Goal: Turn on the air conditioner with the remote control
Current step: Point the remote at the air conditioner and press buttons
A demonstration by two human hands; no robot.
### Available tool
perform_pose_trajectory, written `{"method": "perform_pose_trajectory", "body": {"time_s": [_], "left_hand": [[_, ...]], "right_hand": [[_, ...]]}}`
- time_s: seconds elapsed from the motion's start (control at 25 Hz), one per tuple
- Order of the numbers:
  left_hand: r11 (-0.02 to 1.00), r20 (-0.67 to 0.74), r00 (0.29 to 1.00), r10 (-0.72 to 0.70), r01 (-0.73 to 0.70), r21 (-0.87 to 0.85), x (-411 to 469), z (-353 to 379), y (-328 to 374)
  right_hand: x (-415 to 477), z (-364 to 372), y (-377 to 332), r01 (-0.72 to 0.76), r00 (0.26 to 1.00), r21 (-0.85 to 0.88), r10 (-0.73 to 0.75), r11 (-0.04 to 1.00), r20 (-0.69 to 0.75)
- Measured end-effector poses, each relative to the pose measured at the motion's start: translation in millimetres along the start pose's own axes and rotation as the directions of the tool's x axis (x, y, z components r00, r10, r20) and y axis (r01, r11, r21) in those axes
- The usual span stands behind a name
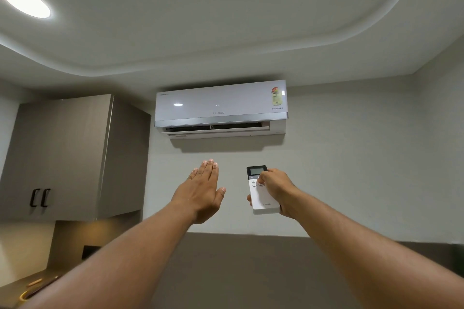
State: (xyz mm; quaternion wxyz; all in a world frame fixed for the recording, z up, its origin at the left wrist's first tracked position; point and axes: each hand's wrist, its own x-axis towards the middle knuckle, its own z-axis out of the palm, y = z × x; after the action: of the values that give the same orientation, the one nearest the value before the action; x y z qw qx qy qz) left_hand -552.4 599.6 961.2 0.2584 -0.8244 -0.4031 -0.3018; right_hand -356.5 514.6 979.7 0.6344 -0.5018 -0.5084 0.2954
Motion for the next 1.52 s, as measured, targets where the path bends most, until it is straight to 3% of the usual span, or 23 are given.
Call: {"method": "perform_pose_trajectory", "body": {"time_s": [1.52], "left_hand": [[0.999,-0.019,1.0,-0.002,0.002,0.032,-8,-17,1]], "right_hand": [[-15,-1,-13,0.009,1.0,-0.019,-0.009,1.0,0.0]]}}
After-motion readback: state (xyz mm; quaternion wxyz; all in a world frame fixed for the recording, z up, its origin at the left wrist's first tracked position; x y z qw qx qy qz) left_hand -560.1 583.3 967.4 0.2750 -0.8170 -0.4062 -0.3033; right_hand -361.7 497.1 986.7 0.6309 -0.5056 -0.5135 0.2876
